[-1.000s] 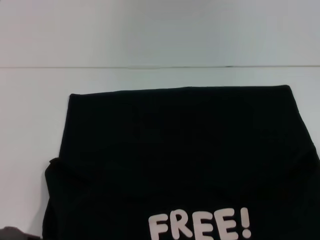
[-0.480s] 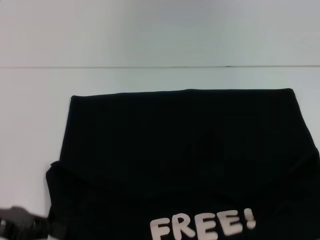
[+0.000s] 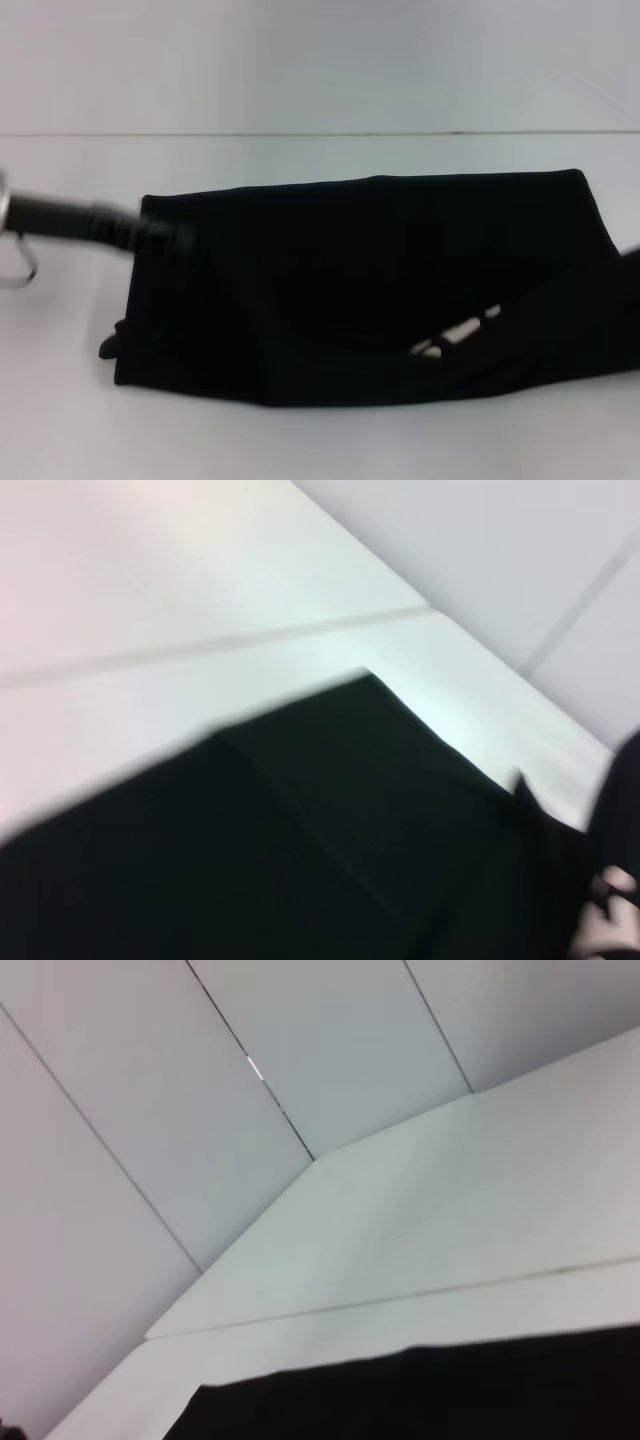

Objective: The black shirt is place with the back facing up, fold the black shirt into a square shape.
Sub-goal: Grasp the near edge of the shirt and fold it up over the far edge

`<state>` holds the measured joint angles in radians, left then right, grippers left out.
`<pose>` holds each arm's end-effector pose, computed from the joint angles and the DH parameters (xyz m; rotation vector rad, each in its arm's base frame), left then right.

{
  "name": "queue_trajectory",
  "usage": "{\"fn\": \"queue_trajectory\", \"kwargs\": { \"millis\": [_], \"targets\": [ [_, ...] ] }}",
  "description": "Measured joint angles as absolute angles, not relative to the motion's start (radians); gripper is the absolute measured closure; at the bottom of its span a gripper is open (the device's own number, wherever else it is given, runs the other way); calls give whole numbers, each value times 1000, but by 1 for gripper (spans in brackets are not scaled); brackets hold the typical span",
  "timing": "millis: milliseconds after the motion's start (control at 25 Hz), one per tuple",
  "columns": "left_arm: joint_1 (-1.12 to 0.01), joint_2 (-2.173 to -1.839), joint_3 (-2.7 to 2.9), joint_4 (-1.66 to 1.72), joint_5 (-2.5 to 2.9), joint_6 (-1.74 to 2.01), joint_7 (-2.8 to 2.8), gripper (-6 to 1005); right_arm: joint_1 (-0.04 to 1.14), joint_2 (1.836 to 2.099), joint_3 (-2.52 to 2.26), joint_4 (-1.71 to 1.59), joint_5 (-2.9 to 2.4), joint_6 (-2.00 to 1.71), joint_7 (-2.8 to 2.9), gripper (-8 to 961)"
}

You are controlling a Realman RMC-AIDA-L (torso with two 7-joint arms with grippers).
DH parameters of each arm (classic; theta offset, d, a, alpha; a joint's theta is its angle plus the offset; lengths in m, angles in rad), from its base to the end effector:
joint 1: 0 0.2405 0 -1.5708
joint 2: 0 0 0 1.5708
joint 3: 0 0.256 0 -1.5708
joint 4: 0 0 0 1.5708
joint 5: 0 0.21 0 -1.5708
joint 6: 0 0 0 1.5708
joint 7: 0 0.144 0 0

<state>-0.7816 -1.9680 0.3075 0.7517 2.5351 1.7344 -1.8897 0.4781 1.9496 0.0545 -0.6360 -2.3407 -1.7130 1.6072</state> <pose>-0.2499 0.3747 0.0723 -2.6813 -1.1549 -0.4079 0.3520 0.2955 0.1032 -2.1854 1.1696 0.8691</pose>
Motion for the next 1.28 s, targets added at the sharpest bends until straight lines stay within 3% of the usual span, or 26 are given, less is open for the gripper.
{"fn": "queue_trajectory", "kwargs": {
  "millis": [240,520,800,1080,1280],
  "targets": [
    [-861,-1968,374,677,2535,1400,-1949,1001,606,1963,-26,-602,-2341,-1451,1696,954],
    [-881,-1997,513,639,2538,1084,-1983,1001,727,1954,-121,-472,-2339,-1107,1703,955],
    [-874,-2025,610,619,2540,891,-1987,1001,834,1979,-215,-367,-2339,-769,1692,955],
    [-857,-2038,631,617,2542,787,-1987,1000,882,2007,-279,-358,-2339,-633,1690,955],
    [-843,-2039,629,617,2542,732,-1988,1000,897,2011,-292,-355,-2339,-570,1690,955]
  ]
}}
